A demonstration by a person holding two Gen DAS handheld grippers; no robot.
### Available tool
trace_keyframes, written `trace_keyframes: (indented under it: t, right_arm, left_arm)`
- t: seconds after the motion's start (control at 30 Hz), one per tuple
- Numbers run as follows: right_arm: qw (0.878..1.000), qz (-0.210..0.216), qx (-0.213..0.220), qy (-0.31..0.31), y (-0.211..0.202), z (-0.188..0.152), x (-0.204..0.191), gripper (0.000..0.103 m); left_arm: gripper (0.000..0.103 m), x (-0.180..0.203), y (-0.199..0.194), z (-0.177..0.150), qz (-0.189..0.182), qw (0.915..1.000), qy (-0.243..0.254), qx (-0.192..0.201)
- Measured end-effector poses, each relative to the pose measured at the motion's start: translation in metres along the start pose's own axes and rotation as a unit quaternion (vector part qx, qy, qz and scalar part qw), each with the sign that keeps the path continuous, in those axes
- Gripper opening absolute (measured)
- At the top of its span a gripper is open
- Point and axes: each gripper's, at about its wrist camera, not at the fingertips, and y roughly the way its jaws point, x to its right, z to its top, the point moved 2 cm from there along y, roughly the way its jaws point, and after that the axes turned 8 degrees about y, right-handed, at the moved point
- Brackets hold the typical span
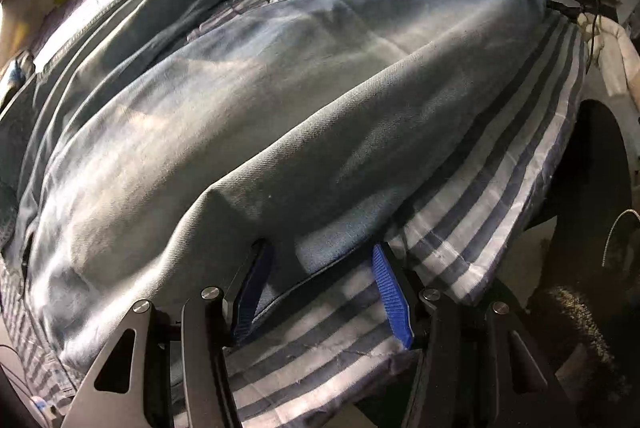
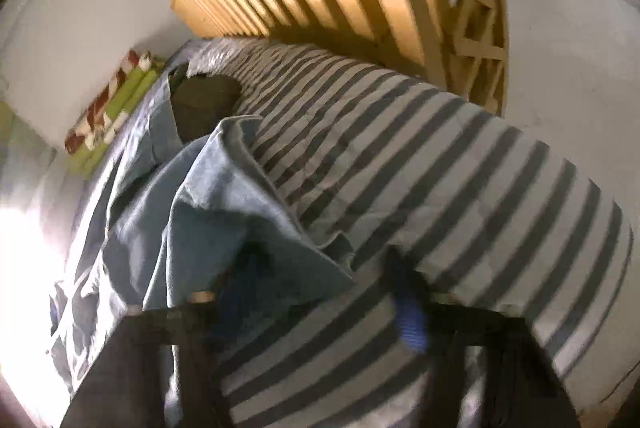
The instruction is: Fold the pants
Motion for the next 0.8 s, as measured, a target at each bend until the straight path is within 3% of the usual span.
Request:
trace_keyframes:
  t: [0.03,0.13,0.23,0.47,0.53,0.6,0.67,0.73,0.8]
  right_arm:
    - [1.000,0.000,-0.011,-0.006,0.003,0.001,-0.003,0.028]
    - [0.999,-0.013,-0.019,-0.041,0.000,0.004,-0.015,0.013]
    - [0.996,-0.024,-0.032,-0.086,-0.013,0.011,-0.031,0.010]
    - [0.988,-0.031,-0.005,-0.153,-0.081,0.037,-0.070,0.009]
    - [0.987,-0.039,-0.003,-0.155,-0.092,0.042,-0.074,0.009]
    - [0.980,-0.085,-0.009,-0.180,-0.086,0.038,-0.078,0.010]
    - [0.957,-0.166,-0.017,-0.238,-0.073,0.025,-0.081,0.014]
    - [0.938,-0.225,-0.002,-0.264,-0.071,0.016,-0.080,0.016]
    - [0.944,-0.220,0.007,-0.244,-0.081,0.017,-0.073,0.016]
  left_arm:
    - [0.053,-0.004,-0.001,-0.001,-0.004,1.0000,-0.008,0.003]
    - [0.015,-0.012,-0.002,-0.002,-0.008,0.9999,-0.014,0.003]
    - [0.006,-0.017,-0.011,-0.004,-0.019,0.9995,-0.022,0.009]
    - [0.005,-0.003,-0.063,-0.016,-0.051,0.9980,0.005,0.038]
    - [0.011,0.002,-0.068,-0.017,-0.084,0.9957,0.006,0.039]
    - [0.014,0.001,-0.063,-0.016,-0.106,0.9941,0.001,0.026]
    - [0.015,0.003,-0.060,-0.018,-0.121,0.9923,-0.012,0.023]
    - [0.015,-0.002,-0.066,-0.020,-0.106,0.9935,-0.020,0.037]
    - [0.015,-0.012,-0.071,-0.020,-0.092,0.9939,-0.034,0.049]
